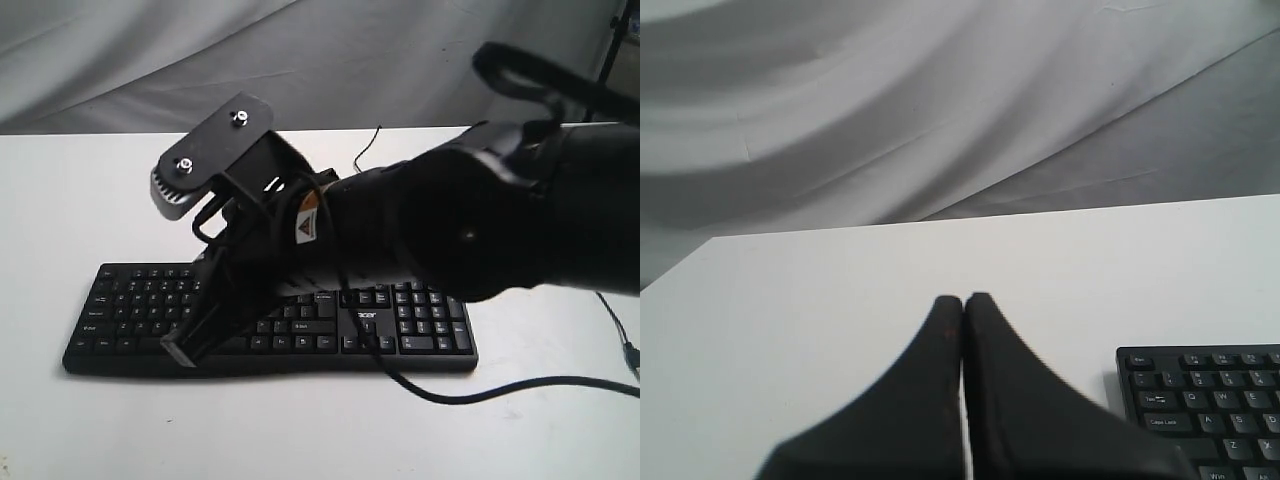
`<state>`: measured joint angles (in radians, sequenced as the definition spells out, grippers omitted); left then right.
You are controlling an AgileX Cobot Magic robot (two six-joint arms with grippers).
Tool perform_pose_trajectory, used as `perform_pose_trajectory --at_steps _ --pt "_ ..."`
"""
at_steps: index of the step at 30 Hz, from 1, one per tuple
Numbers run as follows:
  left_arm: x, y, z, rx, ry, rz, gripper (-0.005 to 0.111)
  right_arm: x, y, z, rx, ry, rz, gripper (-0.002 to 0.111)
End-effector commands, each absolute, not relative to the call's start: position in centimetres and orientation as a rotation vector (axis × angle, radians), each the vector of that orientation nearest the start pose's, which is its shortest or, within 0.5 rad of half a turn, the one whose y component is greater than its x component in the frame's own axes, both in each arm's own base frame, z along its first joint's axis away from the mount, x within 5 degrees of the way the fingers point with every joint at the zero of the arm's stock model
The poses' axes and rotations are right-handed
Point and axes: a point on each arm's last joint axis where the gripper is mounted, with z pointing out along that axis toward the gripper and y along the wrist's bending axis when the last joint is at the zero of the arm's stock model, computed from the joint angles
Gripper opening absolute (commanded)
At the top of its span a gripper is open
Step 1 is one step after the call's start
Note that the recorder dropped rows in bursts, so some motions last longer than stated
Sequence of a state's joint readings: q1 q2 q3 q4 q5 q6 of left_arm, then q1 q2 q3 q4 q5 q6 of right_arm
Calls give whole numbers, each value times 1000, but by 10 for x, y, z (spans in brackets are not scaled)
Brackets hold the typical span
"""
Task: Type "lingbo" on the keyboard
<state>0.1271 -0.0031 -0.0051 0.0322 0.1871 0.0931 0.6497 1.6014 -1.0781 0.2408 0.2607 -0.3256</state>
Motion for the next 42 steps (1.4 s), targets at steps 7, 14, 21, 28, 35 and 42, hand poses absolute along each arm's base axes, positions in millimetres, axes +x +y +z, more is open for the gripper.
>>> perform_pose_trajectory --at_steps 7,14,21,28,35,42 --pt "56 7 197 -6 1670 190 1 313 237 200 -942 2007 230 0" --pt "56 7 197 -6 1670 190 1 329 231 166 -904 2060 194 0" --pt "56 7 197 -6 1670 190 1 343 216 150 -902 2075 136 0" --pt "56 7 197 -6 1670 190 1 351 210 141 -926 2043 94 0" --pt "56 7 197 -6 1670 190 1 353 211 127 -966 2036 74 0" --pt "56 7 197 -6 1670 190 1 354 211 124 -977 2018 66 0"
